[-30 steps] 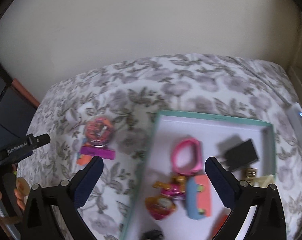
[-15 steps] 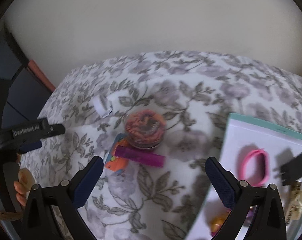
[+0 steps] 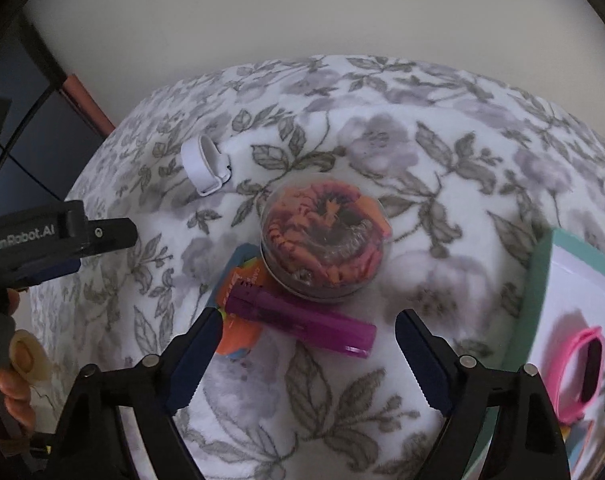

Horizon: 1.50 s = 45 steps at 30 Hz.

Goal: Organize rigid objects
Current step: 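Close the right tool on the purple lighter while the left grasps the orange-blue box cutter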

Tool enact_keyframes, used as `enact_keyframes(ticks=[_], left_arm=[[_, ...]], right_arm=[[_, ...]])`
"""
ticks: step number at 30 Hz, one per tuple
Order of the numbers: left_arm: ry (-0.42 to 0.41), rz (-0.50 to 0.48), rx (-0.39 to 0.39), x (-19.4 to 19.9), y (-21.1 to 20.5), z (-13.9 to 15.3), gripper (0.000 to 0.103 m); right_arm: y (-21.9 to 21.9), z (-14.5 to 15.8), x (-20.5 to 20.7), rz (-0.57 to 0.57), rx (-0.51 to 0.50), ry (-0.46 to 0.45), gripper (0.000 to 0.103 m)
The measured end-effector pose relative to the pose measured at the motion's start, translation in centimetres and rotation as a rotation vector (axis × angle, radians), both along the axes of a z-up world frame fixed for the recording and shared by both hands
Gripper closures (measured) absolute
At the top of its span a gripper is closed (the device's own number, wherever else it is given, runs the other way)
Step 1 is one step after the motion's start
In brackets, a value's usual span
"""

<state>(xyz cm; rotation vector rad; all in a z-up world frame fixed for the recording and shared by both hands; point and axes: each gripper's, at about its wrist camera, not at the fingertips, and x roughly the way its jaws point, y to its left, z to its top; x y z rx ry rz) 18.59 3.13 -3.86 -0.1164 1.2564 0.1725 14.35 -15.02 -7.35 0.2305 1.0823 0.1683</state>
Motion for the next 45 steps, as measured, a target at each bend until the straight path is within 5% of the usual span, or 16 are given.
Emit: enact_keyframes(ticks=[16, 32, 42, 45], left_arm=[[0.002, 0.003, -0.006, 0.1, -0.4, -0.3, 0.013], [0.073, -0.18, -0.069, 0.2, -6.4, -1.9, 0.013], [0.096, -0.247, -0.024, -0.2, -8.6, -3.2, 0.013], [0.103, -0.259, -0.013, -0.3, -9.2, -3.6, 0.02]], right_arm=[[0.2, -0.4, -0.1, 0.004, 0.029, 0.034, 0.064], [-3.3, -1.0, -1.1, -0.089, 0.018, 0.107, 0.069], [-3.0, -1.0, -1.2, -0.062, -0.028, 0.148, 0.068], [-3.1, -1.0, -1.4, -0.059, -0.04, 0.161, 0.066]])
